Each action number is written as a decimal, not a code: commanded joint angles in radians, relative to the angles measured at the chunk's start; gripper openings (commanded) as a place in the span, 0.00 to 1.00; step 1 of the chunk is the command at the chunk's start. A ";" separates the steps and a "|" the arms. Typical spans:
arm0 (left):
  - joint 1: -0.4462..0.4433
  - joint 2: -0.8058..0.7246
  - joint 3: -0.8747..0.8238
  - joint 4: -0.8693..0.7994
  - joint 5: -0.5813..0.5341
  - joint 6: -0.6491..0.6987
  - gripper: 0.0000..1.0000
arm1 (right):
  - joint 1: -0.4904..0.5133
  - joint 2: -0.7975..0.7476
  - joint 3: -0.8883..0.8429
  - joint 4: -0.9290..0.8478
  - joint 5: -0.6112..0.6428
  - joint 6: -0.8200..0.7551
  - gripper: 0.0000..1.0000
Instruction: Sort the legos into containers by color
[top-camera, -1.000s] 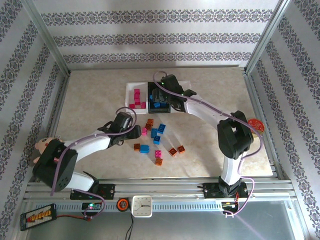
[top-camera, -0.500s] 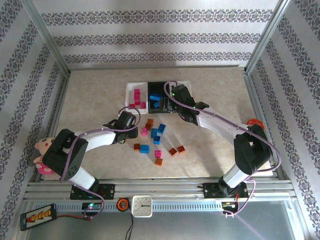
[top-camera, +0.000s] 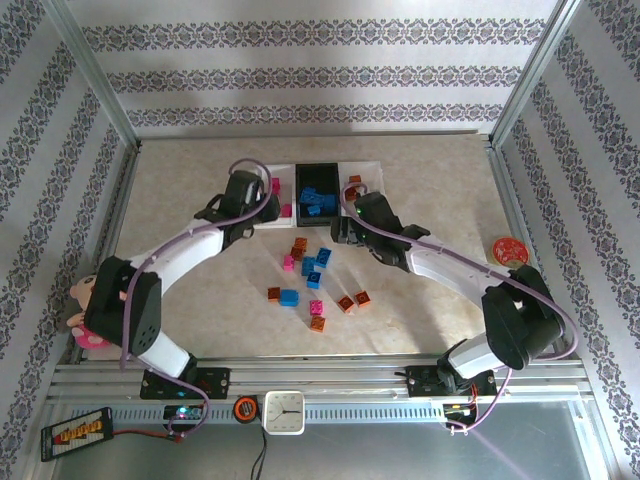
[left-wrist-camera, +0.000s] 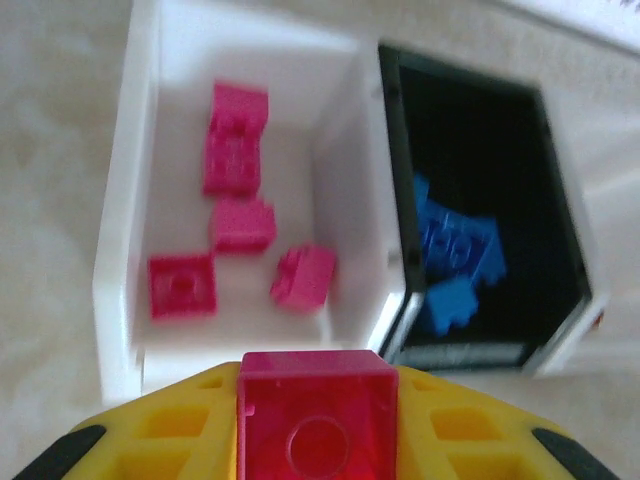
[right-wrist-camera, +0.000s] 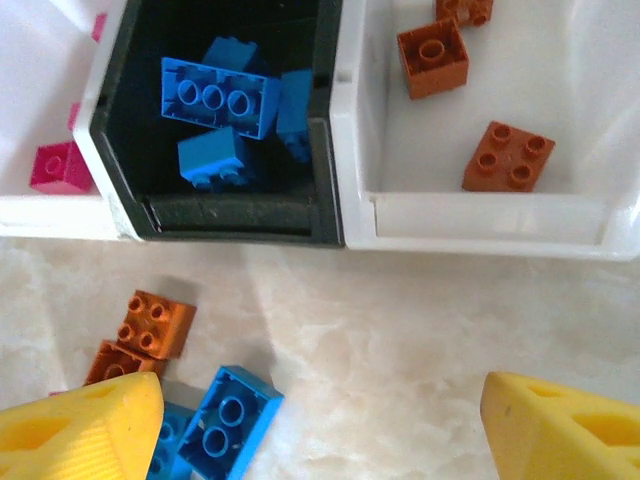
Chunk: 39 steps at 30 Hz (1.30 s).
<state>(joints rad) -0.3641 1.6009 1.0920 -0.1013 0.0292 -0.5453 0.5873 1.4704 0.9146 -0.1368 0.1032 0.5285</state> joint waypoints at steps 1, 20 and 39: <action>0.029 0.123 0.099 -0.041 0.011 0.032 0.30 | 0.012 -0.045 -0.037 0.017 -0.006 0.022 0.83; 0.077 0.295 0.346 -0.082 0.075 0.028 0.64 | 0.064 -0.033 -0.086 0.044 -0.139 0.016 0.83; 0.074 -0.530 -0.411 0.026 0.085 -0.096 1.00 | 0.294 0.344 0.288 -0.077 -0.134 0.067 0.62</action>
<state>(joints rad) -0.2943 1.1584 0.7162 -0.0509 0.1604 -0.6300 0.8642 1.7721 1.1515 -0.1505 -0.0818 0.5488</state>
